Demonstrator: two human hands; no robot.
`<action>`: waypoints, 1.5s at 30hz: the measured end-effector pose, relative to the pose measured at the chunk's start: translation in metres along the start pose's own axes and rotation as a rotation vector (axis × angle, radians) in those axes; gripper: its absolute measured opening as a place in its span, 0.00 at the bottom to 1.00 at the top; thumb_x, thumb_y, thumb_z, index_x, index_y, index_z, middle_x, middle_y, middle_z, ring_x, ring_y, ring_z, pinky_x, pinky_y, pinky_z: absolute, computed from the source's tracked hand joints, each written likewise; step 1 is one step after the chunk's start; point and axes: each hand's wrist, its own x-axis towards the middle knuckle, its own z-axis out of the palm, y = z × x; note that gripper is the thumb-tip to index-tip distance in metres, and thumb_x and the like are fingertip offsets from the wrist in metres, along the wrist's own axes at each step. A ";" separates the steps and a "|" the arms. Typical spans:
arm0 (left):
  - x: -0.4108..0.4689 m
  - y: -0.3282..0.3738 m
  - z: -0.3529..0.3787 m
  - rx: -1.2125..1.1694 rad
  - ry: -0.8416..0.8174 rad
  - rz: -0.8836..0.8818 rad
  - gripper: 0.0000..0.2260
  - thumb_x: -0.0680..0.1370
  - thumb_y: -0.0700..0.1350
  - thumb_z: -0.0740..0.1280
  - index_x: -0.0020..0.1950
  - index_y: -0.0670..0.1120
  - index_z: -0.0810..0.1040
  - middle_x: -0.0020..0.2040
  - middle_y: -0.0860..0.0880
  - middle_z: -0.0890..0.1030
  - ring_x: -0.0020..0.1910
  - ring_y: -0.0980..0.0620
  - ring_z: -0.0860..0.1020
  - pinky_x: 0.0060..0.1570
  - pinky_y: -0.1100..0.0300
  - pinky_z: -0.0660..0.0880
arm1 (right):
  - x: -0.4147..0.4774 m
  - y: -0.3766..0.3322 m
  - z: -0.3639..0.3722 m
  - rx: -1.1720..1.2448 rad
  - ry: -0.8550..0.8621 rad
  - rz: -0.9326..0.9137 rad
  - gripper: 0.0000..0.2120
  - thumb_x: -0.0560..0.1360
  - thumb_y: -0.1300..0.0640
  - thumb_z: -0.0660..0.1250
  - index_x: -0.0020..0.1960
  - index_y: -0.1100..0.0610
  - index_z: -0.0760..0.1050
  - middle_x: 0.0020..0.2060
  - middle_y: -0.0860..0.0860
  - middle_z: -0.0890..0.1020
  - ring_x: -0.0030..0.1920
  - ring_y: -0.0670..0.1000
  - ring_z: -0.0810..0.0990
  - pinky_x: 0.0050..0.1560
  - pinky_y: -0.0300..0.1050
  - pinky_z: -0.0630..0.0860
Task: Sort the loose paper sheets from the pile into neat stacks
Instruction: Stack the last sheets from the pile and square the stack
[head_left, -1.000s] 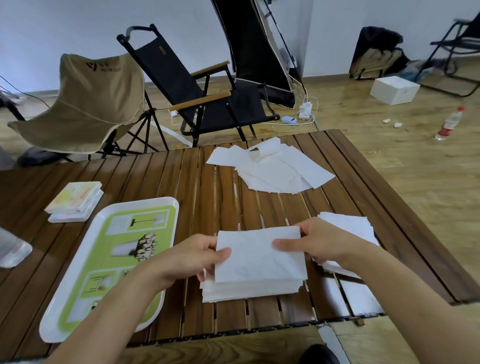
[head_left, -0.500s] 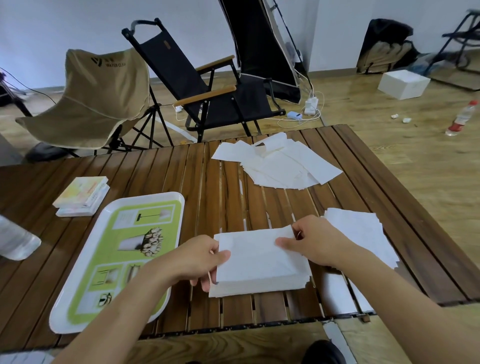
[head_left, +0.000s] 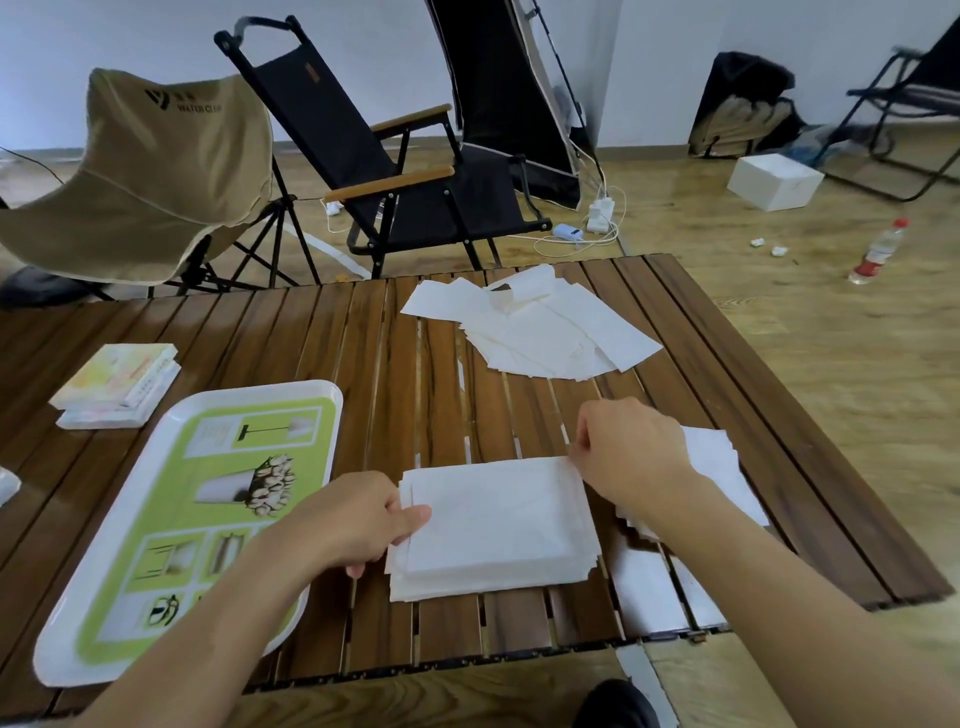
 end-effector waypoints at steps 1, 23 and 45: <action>0.001 -0.001 0.000 0.003 -0.004 -0.003 0.22 0.83 0.62 0.59 0.38 0.47 0.76 0.30 0.49 0.81 0.23 0.57 0.78 0.52 0.54 0.80 | 0.009 0.004 0.000 -0.004 0.054 0.009 0.07 0.80 0.54 0.63 0.53 0.54 0.79 0.49 0.51 0.81 0.47 0.53 0.80 0.42 0.45 0.76; -0.008 0.003 -0.008 0.040 0.264 -0.014 0.22 0.83 0.62 0.58 0.36 0.48 0.71 0.34 0.48 0.78 0.36 0.49 0.78 0.38 0.55 0.71 | 0.061 0.064 -0.008 0.210 0.390 0.083 0.09 0.77 0.56 0.72 0.56 0.54 0.77 0.44 0.50 0.84 0.43 0.52 0.78 0.37 0.41 0.67; -0.038 0.037 -0.021 -0.460 0.560 0.479 0.41 0.69 0.67 0.74 0.78 0.65 0.60 0.73 0.69 0.63 0.49 0.60 0.71 0.53 0.62 0.73 | -0.052 -0.004 -0.064 1.231 -0.045 -0.203 0.05 0.81 0.55 0.66 0.47 0.53 0.74 0.32 0.46 0.79 0.33 0.45 0.76 0.32 0.36 0.71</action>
